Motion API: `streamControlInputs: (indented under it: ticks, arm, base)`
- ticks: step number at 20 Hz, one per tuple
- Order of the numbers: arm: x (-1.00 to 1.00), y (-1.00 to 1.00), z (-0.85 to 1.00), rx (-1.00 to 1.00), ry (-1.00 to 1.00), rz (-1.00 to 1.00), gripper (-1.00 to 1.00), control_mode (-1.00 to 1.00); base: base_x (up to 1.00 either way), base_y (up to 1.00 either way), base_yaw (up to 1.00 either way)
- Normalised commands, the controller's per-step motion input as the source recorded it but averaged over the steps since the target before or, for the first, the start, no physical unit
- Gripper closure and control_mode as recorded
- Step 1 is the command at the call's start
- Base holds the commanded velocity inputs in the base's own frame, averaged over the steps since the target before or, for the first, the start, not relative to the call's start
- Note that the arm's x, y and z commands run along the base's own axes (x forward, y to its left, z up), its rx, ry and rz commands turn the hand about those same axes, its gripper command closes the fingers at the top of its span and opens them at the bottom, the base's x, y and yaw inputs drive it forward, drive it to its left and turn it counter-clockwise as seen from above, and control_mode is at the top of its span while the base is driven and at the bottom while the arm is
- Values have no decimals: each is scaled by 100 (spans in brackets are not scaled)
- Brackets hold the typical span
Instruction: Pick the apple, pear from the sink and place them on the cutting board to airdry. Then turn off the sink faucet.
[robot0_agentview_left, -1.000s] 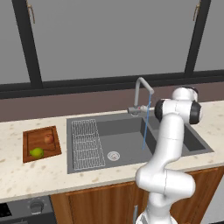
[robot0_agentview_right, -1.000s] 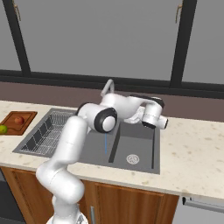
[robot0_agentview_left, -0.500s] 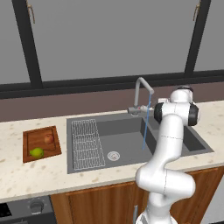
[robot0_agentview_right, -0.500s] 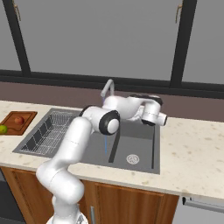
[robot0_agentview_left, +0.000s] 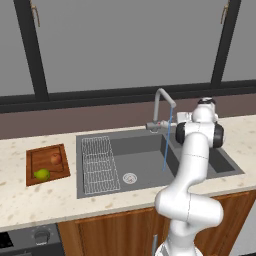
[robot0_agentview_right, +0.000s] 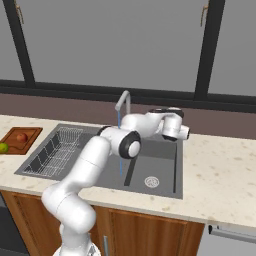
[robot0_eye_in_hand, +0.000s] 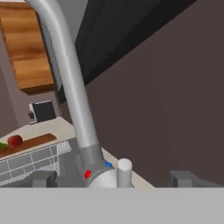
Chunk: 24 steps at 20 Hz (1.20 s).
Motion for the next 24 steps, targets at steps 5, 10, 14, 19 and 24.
streamControlInputs:
  ticks: [5, 10, 14, 19, 24]
  arm:
    - [22, 0, -20, 1, 7, 3, -100, -100]
    - [24, 0, -17, 1, 7, 3, -100, -100]
    - [24, 0, -16, 0, 6, 3, -100, -100]
    - [14, 0, -21, 0, 3, 3, -100, -100]
    - [17, 25, -9, 2, 0, 8, -100, -100]
  base:
    - [0, 0, 0]
    - [0, 0, 0]
    - [0, 0, 0]
    - [0, 0, 0]
    - [0, 0, 0]
